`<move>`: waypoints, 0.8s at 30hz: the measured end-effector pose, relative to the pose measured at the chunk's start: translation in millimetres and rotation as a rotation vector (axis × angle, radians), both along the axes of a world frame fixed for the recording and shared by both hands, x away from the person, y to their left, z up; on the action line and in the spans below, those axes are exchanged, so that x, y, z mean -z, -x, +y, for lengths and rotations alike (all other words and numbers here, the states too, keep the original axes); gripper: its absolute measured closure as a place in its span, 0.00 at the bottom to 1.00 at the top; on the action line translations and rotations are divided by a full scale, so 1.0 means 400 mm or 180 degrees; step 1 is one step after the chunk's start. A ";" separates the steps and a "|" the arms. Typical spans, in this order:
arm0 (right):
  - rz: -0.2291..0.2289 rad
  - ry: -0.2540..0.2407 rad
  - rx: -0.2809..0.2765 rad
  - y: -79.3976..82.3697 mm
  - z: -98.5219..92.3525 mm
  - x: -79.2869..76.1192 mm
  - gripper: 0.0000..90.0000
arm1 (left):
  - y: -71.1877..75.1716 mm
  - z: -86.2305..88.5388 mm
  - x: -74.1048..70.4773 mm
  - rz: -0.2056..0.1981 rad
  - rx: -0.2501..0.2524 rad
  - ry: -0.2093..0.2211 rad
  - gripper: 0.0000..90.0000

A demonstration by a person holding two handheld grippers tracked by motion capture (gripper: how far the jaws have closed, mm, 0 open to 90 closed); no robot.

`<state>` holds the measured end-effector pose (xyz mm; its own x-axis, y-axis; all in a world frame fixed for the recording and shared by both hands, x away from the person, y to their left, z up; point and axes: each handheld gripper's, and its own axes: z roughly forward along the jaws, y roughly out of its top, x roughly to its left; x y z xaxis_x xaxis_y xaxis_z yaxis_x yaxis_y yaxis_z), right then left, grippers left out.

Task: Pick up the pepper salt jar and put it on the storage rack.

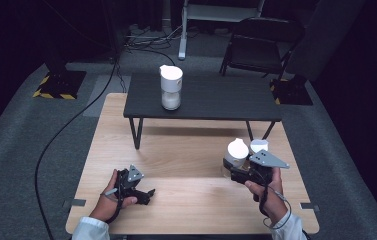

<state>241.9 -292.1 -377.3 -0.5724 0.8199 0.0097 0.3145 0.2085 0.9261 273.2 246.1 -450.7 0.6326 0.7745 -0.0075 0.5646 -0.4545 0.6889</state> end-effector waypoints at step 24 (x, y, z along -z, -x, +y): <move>-0.0262 0.0027 0.0140 -0.033 0.075 -0.182 0.33 | 0.000 0.000 0.000 0.0001 -0.0001 0.0002 0.00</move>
<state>254.9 -262.1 -304.5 -0.5343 0.8442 -0.0429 0.2464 0.2041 0.9474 273.2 246.2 -450.8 0.6323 0.7747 -0.0081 0.5649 -0.4539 0.6891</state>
